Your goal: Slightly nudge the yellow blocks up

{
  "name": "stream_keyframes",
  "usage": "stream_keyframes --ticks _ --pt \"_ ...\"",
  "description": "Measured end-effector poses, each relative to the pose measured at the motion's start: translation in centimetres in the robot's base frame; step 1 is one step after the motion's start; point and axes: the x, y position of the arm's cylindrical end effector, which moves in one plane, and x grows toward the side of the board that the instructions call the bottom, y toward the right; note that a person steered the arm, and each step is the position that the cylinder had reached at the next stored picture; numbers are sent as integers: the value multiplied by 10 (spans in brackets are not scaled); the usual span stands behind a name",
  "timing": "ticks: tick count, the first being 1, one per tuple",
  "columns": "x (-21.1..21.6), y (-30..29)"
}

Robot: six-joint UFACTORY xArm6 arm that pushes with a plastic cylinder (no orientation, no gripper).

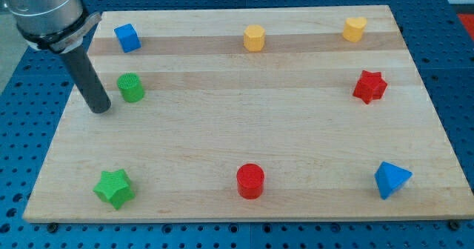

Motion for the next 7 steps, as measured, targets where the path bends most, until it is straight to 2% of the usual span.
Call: stream_keyframes --ticks 1,2,3,7 --pt "-24 -35" --pt "-82 -44" --pt "-109 -45" --pt "-116 5"
